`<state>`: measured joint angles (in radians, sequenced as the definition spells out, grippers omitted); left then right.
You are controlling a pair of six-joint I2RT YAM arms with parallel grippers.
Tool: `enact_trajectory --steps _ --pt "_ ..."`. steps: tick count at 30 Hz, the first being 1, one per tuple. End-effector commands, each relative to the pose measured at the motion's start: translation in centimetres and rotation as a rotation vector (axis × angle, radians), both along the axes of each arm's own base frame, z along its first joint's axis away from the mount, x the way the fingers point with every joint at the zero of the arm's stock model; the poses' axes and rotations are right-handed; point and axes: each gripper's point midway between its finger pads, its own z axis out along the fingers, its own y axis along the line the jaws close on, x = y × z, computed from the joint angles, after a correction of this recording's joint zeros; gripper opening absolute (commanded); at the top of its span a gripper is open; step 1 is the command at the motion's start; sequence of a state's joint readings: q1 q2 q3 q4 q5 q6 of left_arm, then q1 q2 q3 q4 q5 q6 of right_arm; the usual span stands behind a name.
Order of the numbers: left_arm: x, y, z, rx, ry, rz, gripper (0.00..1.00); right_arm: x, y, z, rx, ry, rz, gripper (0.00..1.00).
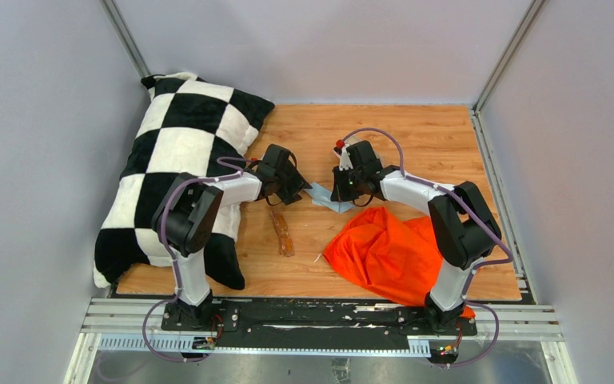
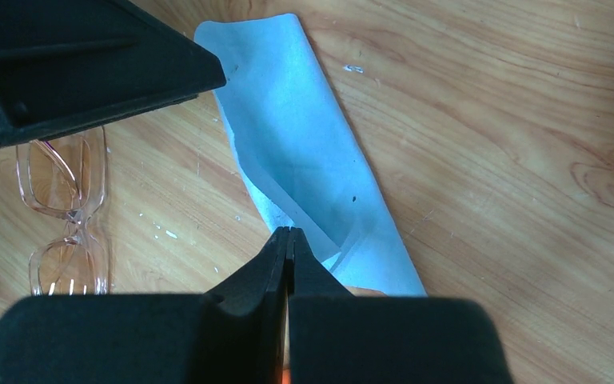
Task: Organize the sunglasses
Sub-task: Fold the glasses cleaning cloth at the center of the board.
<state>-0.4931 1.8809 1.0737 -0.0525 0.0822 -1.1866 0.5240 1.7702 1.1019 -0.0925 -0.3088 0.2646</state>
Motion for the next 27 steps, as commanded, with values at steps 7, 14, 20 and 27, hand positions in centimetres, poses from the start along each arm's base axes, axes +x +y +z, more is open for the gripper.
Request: enact_trajectory --steps 7,14,20,27 --pt "1.1 0.1 -1.9 0.044 0.013 0.020 0.35 -1.1 0.1 0.0 -0.005 0.003 0.027 0.00" --pt "1.9 -0.3 -1.0 0.052 -0.011 -0.009 0.00 -1.0 0.3 0.0 -0.008 0.016 0.036 0.00" --pt "2.8 0.3 3.2 0.103 -0.105 -0.038 0.00 -0.7 0.4 1.6 0.022 -0.038 0.013 0.00" --pt "2.7 1.8 8.3 0.144 -0.239 -0.041 0.00 -0.2 1.3 5.6 0.086 -0.137 0.016 0.00"
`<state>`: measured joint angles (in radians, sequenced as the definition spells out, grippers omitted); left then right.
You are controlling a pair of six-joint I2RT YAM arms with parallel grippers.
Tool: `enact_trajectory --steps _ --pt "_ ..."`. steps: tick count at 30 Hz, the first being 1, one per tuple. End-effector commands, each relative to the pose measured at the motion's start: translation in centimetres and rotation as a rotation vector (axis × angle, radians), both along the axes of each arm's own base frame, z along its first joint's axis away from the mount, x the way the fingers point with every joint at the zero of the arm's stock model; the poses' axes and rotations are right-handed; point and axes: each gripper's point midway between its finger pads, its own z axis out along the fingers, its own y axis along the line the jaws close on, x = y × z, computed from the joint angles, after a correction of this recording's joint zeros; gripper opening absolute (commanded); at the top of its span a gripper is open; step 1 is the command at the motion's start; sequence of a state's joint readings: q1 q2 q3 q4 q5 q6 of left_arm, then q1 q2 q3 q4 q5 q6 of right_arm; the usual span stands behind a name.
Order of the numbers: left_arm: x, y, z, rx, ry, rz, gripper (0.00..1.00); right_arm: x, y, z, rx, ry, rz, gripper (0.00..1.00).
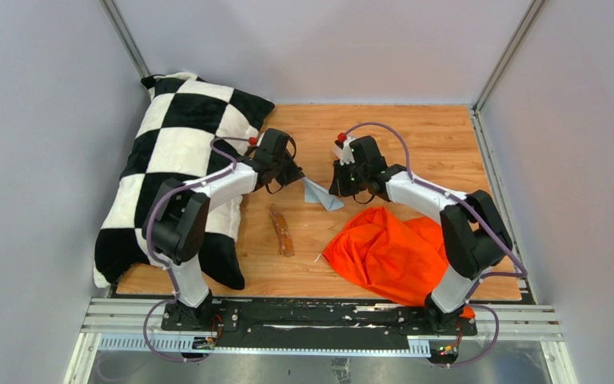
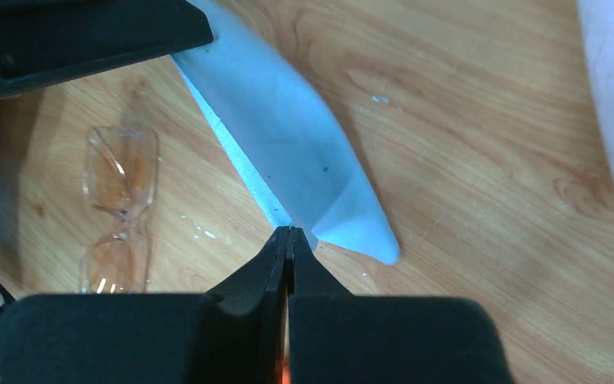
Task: Organize the sunglasses
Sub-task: Fold the glasses cleaning cloth at the center of the board.
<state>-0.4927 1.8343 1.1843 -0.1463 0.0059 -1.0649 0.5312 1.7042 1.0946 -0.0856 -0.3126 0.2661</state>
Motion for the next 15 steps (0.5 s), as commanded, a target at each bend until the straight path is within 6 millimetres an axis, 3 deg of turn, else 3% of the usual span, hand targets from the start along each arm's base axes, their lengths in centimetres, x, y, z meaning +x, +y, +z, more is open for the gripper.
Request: enact_trajectory --steps 1,7,12,15 --pt "0.2 1.4 4.8 0.057 -0.131 -0.011 0.00 -0.1 1.0 3.7 0.059 -0.096 0.009 0.00" --pt "-2.0 2.4 8.2 0.070 -0.188 -0.043 0.00 -1.4 2.3 7.6 0.105 -0.188 0.058 0.00" --pt "-6.4 3.4 8.9 0.063 -0.196 -0.065 0.00 -4.6 3.2 9.0 0.109 -0.225 0.137 0.00" --pt "-9.1 2.7 9.4 0.043 -0.203 -0.108 0.00 -6.6 3.4 9.8 0.119 -0.239 0.168 0.00"
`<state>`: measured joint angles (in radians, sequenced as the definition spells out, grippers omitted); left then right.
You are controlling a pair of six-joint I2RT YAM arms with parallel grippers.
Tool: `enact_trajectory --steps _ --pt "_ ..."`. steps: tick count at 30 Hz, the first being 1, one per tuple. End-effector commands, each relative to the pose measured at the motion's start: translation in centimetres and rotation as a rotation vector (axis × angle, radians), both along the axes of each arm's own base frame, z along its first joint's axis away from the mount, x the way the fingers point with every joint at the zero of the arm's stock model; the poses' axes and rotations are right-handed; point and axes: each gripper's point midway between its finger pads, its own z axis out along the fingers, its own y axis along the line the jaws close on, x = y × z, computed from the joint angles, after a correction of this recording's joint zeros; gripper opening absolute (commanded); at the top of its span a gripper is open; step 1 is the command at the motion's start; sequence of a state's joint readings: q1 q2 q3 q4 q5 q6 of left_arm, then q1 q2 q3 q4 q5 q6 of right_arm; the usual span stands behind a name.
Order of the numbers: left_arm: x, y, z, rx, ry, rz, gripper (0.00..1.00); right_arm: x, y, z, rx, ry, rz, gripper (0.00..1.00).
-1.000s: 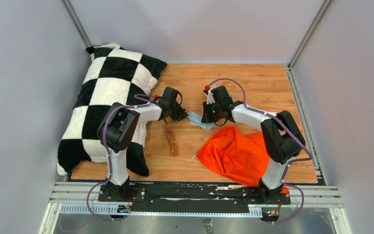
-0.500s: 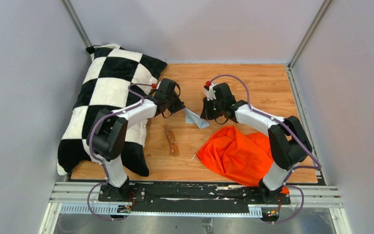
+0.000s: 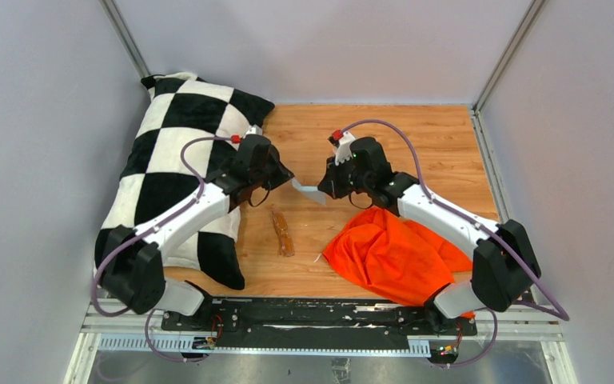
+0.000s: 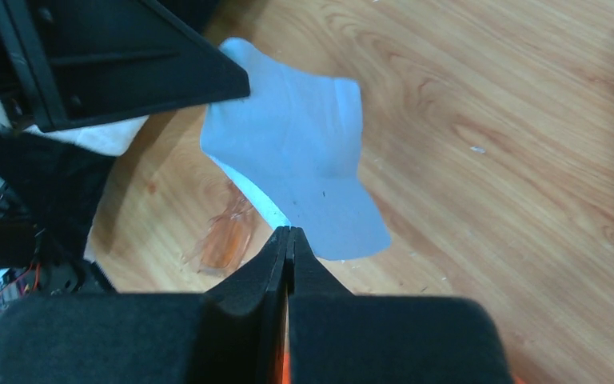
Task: Organize the sunglasses
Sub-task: Fold the glasses cleaning cloth at the center of the board.
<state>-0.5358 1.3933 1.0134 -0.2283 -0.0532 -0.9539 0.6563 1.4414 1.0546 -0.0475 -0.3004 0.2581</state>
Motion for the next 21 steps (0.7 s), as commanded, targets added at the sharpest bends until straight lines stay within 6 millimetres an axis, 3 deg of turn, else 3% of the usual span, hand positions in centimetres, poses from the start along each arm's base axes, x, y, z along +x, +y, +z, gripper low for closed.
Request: enact_trajectory --steps 1,4,8,13,16,21 --pt "-3.9 -0.1 -0.6 0.031 0.018 -0.042 0.00 -3.0 0.0 0.4 -0.016 -0.021 0.049 0.00" --pt "-5.5 -0.1 -0.8 0.021 0.025 -0.057 0.00 -3.9 -0.5 0.8 0.000 -0.019 0.039 0.00" --pt "-5.0 0.3 -1.5 0.048 0.022 -0.030 0.00 -3.2 -0.9 -0.1 -0.037 -0.029 0.008 0.00" --pt "-2.3 -0.3 -4.7 0.175 0.073 -0.025 0.00 0.7 -1.8 -4.2 -0.160 -0.052 -0.092 0.00" --pt "0.1 -1.3 -7.7 0.243 0.121 -0.042 0.00 3.3 -1.5 -7.0 -0.183 -0.014 -0.124 0.00" --pt "3.5 -2.4 -10.8 0.276 0.188 -0.081 0.00 7.4 -1.4 -8.8 -0.207 -0.006 -0.184 0.00"
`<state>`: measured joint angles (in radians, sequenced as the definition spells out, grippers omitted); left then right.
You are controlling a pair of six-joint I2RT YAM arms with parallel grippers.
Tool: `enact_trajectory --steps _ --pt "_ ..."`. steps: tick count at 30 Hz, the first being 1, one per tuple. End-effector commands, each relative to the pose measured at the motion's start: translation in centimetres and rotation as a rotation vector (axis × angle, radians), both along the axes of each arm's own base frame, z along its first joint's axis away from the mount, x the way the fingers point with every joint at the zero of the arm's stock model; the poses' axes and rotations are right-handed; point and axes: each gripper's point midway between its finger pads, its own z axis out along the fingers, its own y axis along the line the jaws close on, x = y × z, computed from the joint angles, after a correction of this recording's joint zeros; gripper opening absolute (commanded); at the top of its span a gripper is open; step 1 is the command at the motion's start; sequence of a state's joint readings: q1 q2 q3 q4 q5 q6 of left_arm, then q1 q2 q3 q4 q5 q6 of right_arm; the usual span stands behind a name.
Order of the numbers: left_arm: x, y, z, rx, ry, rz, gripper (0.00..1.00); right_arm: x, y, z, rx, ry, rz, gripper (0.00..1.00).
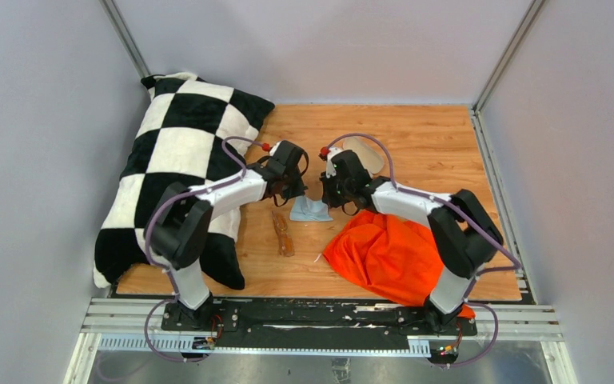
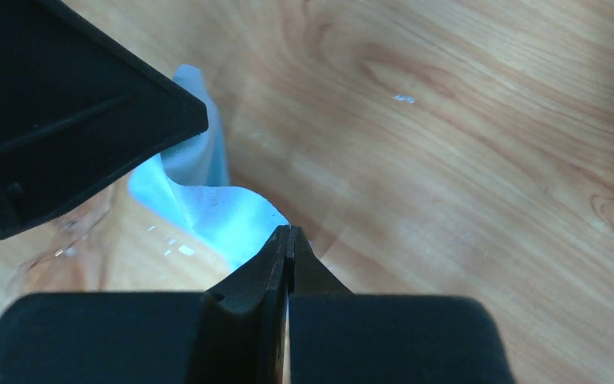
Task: Organize the sunglasses
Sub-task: Fold the glasses cleaning cloth at the center of the board.
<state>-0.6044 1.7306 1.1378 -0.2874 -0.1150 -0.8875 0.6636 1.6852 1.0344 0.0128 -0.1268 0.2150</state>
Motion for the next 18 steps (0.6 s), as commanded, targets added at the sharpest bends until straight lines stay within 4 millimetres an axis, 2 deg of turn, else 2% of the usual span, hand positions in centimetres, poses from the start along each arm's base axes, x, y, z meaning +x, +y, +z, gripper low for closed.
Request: enact_trajectory --steps 1,9,18 --pt "3.0 0.2 -1.2 0.059 0.007 -0.017 0.00 5.0 -0.2 1.2 0.018 -0.080 -0.074 0.00" --pt "5.3 0.5 -3.0 0.104 0.042 -0.033 0.00 8.3 -1.8 -0.7 0.009 -0.057 -0.137 0.00" --pt "7.2 0.9 -4.4 0.123 0.065 -0.024 0.00 10.4 -1.6 -1.2 -0.004 -0.079 -0.142 0.00"
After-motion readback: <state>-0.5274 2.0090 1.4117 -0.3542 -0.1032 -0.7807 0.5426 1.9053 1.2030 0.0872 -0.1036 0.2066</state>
